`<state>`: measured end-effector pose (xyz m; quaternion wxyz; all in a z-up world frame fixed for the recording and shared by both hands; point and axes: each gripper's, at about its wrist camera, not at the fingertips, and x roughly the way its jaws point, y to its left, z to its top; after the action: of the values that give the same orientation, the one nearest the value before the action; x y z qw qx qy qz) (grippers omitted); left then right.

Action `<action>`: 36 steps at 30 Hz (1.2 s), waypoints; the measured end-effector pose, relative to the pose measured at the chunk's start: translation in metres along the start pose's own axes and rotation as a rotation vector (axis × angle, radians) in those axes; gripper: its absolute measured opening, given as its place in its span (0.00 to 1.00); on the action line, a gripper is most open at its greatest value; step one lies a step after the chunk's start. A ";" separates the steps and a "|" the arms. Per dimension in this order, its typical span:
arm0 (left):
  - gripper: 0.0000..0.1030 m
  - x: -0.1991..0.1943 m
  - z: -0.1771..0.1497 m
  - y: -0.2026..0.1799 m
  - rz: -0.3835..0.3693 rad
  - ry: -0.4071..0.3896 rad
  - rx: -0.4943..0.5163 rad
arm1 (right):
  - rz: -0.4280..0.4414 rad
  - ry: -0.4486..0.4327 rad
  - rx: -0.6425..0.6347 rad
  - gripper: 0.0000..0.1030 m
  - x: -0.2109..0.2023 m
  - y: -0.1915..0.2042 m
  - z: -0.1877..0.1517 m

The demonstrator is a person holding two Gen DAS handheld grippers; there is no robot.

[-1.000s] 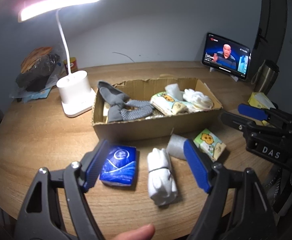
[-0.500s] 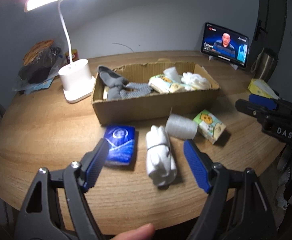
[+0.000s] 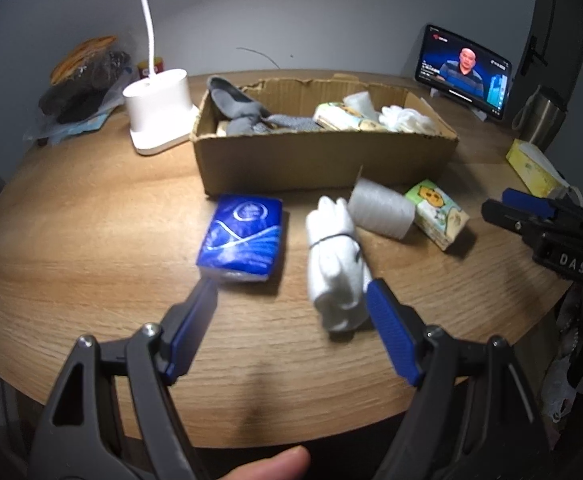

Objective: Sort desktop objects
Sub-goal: 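Withdraw both grippers from the box toward the remaining items, then grasp the rolled white sock with the left gripper while the right grasps a cartoon tissue pack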

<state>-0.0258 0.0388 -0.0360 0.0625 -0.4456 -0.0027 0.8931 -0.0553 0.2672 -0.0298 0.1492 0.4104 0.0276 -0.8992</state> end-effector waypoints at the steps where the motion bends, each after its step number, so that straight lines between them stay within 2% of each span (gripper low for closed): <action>1: 0.76 0.002 0.000 -0.002 -0.002 0.004 0.002 | 0.005 0.002 -0.006 1.00 0.002 0.000 -0.001; 5: 0.76 0.008 0.002 -0.012 -0.023 0.010 0.010 | 0.023 0.008 -0.028 1.00 0.007 0.004 -0.002; 20: 0.76 0.035 0.009 -0.031 -0.025 0.035 0.038 | 0.067 0.050 -0.120 1.00 0.041 0.009 0.001; 36: 0.76 0.060 0.007 -0.028 -0.013 0.079 0.032 | 0.107 0.073 -0.145 1.00 0.060 0.015 0.004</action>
<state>-0.0641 0.0733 -0.0780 0.0754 -0.4796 0.0112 0.8742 -0.0905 0.2372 -0.0709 0.2253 0.4317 0.0762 -0.8701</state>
